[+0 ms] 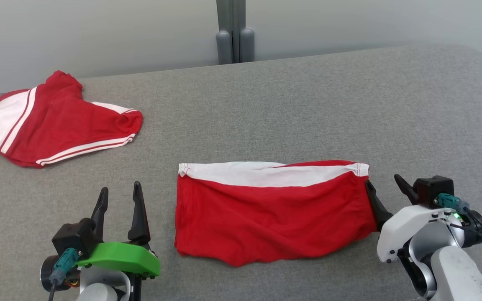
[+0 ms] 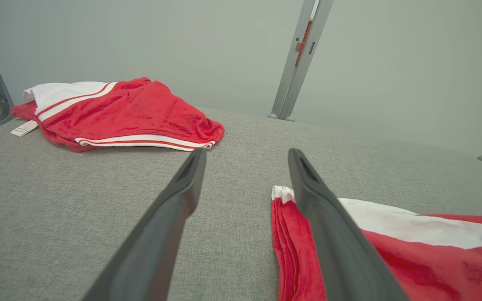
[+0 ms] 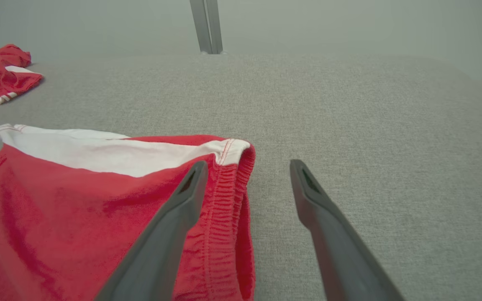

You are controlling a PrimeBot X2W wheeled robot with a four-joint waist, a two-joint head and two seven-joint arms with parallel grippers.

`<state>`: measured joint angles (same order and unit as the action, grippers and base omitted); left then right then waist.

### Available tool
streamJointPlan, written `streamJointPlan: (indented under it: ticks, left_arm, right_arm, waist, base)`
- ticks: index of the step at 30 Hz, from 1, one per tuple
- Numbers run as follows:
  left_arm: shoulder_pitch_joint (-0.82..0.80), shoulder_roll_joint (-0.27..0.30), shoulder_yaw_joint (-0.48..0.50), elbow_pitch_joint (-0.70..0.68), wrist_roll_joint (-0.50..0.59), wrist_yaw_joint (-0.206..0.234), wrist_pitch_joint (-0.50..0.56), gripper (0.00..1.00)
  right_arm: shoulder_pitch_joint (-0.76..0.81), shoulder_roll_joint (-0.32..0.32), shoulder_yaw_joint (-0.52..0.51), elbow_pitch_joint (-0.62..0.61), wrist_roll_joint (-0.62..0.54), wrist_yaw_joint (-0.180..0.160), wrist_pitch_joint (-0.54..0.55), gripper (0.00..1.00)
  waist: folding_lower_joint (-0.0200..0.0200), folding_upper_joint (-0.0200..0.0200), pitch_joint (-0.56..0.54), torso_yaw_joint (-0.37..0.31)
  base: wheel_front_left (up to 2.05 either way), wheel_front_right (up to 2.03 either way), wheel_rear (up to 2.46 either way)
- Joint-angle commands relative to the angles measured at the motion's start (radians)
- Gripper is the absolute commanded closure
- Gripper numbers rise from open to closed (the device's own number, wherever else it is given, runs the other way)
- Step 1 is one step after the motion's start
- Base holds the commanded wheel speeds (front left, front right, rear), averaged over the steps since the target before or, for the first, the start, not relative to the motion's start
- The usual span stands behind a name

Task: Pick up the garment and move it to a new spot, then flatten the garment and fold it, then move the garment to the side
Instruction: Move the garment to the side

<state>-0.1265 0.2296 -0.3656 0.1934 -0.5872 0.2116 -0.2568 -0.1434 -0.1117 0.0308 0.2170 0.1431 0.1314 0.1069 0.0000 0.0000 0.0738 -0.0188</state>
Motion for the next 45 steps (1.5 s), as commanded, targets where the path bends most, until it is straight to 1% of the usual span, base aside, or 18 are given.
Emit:
streamJointPlan:
  ticks: [1,5,9,14,15,16,17,18,20,23,27,33,35,38,45]
  left_arm:
    - [0.015,0.003,0.006,-0.006,0.009,0.004,-0.006,0.0]
    - [0.01,-0.003,0.009,-0.009,0.016,0.002,-0.008,0.0]
    - [0.005,-0.008,0.016,-0.01,0.019,0.001,-0.009,0.0]
    - [-0.002,-0.012,0.024,-0.009,0.014,-0.006,-0.009,0.0]
    - [-0.003,-0.012,0.025,-0.009,0.014,-0.007,-0.009,0.0]
    - [-0.004,-0.012,0.027,-0.008,0.014,-0.007,-0.009,0.0]
    - [-0.004,-0.012,0.028,-0.007,0.015,-0.008,-0.008,0.0]
    - [-0.005,-0.011,0.03,-0.006,0.016,-0.006,-0.009,0.0]
    - [-0.004,-0.012,0.031,-0.005,0.02,-0.005,-0.009,0.0]
    - [-0.002,-0.013,0.03,-0.009,0.022,-0.001,-0.009,0.0]
    - [-0.002,-0.016,0.027,-0.011,0.027,0.004,-0.009,0.0]
    - [-0.008,-0.022,0.023,-0.012,0.026,0.001,-0.009,0.0]
    - [-0.008,-0.022,0.023,-0.011,0.026,0.001,-0.009,0.0]
    - [-0.009,-0.023,0.022,-0.009,0.025,-0.001,-0.009,0.0]
    - [-0.007,-0.025,0.011,-0.004,0.027,-0.003,-0.009,0.0]
  right_arm:
    - [-0.024,-0.014,0.009,0.033,0.001,-0.001,0.028,0.0]
    - [-0.055,-0.048,0.039,0.126,0.027,-0.001,0.112,0.0]
    - [-0.082,-0.07,0.065,0.199,0.079,-0.001,0.17,0.0]
    - [-0.11,-0.063,0.073,0.275,0.161,-0.001,0.222,0.0]
    - [-0.115,-0.062,0.077,0.286,0.174,-0.001,0.229,0.18]
    - [-0.118,-0.063,0.084,0.299,0.187,-0.001,0.238,0.51]
    - [-0.121,-0.064,0.092,0.308,0.197,-0.001,0.244,0.61]
    - [-0.126,-0.066,0.098,0.316,0.205,-0.001,0.247,0.77]
    - [-0.137,-0.075,0.105,0.327,0.223,-0.002,0.246,1.0]
    - [-0.158,-0.097,0.104,0.331,0.252,-0.002,0.243,1.0]
    - [-0.188,-0.149,0.086,0.327,0.274,-0.002,0.252,1.0]
    - [-0.199,-0.238,0.012,0.309,0.278,-0.002,0.287,1.0]
    - [-0.193,-0.24,-0.003,0.296,0.291,-0.002,0.294,1.0]
    - [-0.179,-0.221,-0.013,0.259,0.335,-0.001,0.308,1.0]
    - [-0.122,-0.172,0.011,0.087,0.48,-0.001,0.389,1.0]
  waist:
    - [0.0,0.0,0.006,0.008]
    - [0.0,0.0,0.016,0.029]
    - [0.0,0.0,0.025,0.044]
    - [0.0,0.0,0.031,0.055]
    - [0.0,0.0,0.031,0.056]
    - [0.0,0.0,0.031,0.056]
    - [0.0,0.0,0.031,0.055]
    - [0.0,0.0,0.031,0.054]
    - [0.0,0.0,0.031,0.051]
    - [0.0,0.0,0.032,0.041]
    - [0.0,0.0,0.033,0.024]
    - [0.0,0.0,0.034,0.002]
    - [0.0,0.0,0.035,-0.004]
    - [0.0,0.0,0.035,-0.009]
    - [0.0,0.0,0.023,-0.006]
  base:
    - [0.0,0.0,0.0]
    - [0.0,0.0,0.0]
    - [0.0,0.0,0.0]
    - [0.0,0.0,0.0]
    - [0.0,0.0,0.0]
    - [0.0,0.0,0.0]
    - [0.0,0.0,0.0]
    - [0.0,0.0,0.0]
    - [0.0,0.0,0.0]
    - [0.0,0.0,0.0]
    - [0.0,0.0,0.0]
    - [0.0,0.0,0.0]
    - [0.0,0.0,0.0]
    - [0.0,0.0,0.0]
    - [0.0,0.0,0.0]
